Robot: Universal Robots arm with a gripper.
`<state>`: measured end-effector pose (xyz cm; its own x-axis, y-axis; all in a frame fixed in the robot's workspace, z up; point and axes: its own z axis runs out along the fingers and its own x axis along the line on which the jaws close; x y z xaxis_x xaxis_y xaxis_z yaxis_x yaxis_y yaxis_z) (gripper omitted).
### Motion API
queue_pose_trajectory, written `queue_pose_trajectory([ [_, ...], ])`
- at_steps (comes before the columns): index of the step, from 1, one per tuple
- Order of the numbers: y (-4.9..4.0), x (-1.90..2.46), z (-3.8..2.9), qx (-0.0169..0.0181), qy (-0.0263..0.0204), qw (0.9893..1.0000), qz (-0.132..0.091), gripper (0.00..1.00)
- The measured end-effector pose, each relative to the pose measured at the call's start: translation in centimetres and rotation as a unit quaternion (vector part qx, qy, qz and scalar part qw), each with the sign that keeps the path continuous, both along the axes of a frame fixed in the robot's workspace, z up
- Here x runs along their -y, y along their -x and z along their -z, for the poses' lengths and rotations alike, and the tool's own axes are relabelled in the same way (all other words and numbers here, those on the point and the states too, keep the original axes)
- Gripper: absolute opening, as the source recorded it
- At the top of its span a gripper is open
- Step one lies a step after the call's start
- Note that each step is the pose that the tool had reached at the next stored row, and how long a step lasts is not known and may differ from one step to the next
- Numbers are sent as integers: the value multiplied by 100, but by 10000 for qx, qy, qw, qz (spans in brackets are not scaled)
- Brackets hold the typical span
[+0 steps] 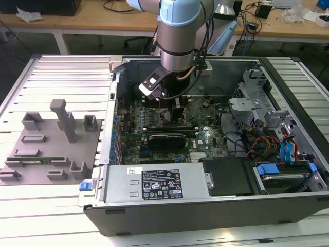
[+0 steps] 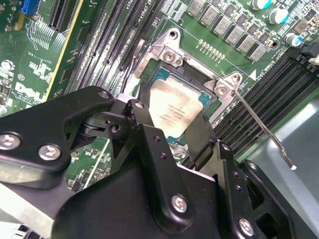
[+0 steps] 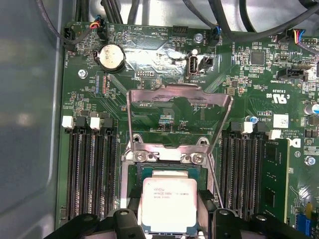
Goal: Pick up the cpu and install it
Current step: 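Place the cpu into insertion slot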
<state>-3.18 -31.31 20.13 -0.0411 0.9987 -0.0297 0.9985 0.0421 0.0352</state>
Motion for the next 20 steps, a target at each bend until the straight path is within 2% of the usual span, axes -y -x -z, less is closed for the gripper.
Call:
queue_pose_trajectory([
  [7, 0, 0, 8, 0, -17, 10000, 0, 53],
  [9, -1, -1, 11, 2, -22, 10000, 0, 54],
  [10, -1, -1, 10, 1, -19, 10000, 0, 60],
  [14, 0, 0, 3, 0, -18, 10000, 0, 60],
  [18, 0, 0, -115, 0, -19, 10000, 0, 60],
  [20, -1, -1, -133, 1, -20, 10000, 0, 60],
])
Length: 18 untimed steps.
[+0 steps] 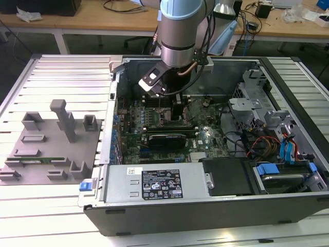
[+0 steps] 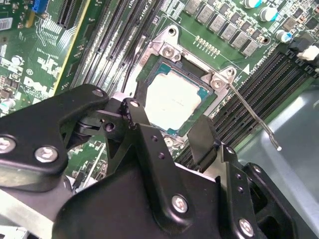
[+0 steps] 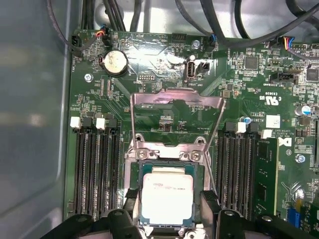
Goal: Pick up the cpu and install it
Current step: 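Place the cpu into insertion slot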
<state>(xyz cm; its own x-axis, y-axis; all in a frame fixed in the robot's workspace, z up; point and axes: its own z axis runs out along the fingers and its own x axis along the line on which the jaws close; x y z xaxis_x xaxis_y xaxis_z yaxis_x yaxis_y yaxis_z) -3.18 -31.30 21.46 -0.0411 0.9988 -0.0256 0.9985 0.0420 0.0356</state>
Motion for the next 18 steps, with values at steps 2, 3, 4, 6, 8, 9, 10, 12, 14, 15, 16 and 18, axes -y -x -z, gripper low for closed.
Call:
queue_pose_trajectory([
  [2, 0, 0, -3, 0, 1, 10000, 0, 60],
  [3, 0, 0, -4, 0, 1, 10000, 0, 60],
  [4, 0, 0, -6, -1, 1, 10000, 0, 60],
  [6, 0, 0, -9, -1, 1, 10000, 0, 59],
  [8, 0, 0, -12, -1, 1, 10000, 0, 40],
  [9, 0, 0, -13, -1, 1, 10000, 0, 40],
  [10, 0, 0, -15, -1, 1, 10000, 0, 34],
  [12, 0, 0, -18, -1, 1, 10000, 0, 22],
  [14, 1, 0, -22, -1, 1, 10000, 0, 11],
  [15, 0, 0, -23, -1, 1, 10000, 0, 11],
  [16, 1, 0, -26, -1, 1, 10000, 0, 11],
  [18, 0, 1, -30, -1, 1, 10000, 0, 11],
])
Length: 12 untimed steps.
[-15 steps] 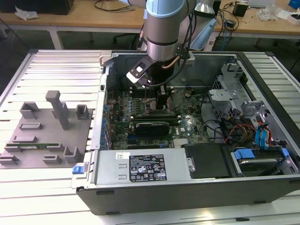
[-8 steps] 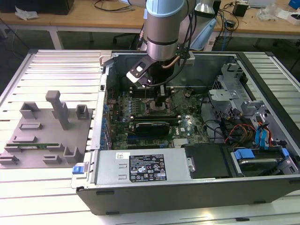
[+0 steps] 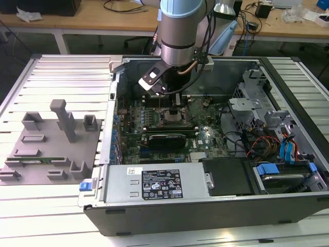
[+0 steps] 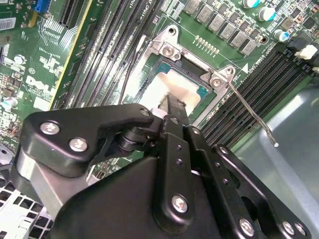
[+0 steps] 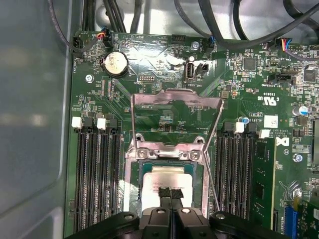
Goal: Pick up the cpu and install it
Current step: 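Place the cpu into insertion slot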
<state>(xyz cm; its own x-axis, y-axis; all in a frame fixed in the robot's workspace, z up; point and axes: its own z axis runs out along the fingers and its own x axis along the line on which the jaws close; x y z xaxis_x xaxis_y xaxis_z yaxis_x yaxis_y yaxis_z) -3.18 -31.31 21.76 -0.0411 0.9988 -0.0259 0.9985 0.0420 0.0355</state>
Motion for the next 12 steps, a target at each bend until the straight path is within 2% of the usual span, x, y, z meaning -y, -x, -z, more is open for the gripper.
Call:
queue_pose_trajectory([
  [10, -7, 0, 81, 0, 1, 10000, 0, 11],
  [12, -8, 0, 114, 0, 0, 10000, 0, 11],
])
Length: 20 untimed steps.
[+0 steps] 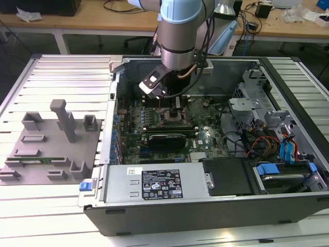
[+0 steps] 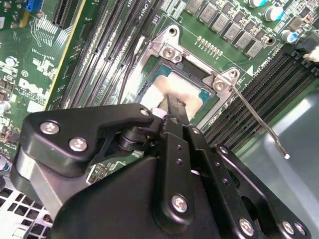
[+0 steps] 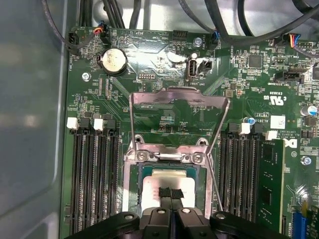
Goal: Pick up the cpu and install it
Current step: 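Place the cpu into insertion slot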
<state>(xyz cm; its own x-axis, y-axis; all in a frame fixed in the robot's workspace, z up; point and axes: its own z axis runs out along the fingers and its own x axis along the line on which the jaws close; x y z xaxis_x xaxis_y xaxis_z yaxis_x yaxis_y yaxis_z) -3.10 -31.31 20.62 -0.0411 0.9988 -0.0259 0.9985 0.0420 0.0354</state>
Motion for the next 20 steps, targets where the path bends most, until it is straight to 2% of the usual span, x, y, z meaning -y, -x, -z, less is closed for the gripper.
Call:
queue_pose_trajectory([
  [7, 0, 0, 34, 0, 1, 10000, 0, 11],
  [10, 0, 0, 31, 0, 0, 10000, 0, 11],
  [12, -2, -4, 4, 7, -11, 10000, 0, 11],
  [15, 0, 0, -94, 1, -1, 10000, 0, 11],
  [20, 0, 0, -359, 0, 0, 10000, 0, 11],
])
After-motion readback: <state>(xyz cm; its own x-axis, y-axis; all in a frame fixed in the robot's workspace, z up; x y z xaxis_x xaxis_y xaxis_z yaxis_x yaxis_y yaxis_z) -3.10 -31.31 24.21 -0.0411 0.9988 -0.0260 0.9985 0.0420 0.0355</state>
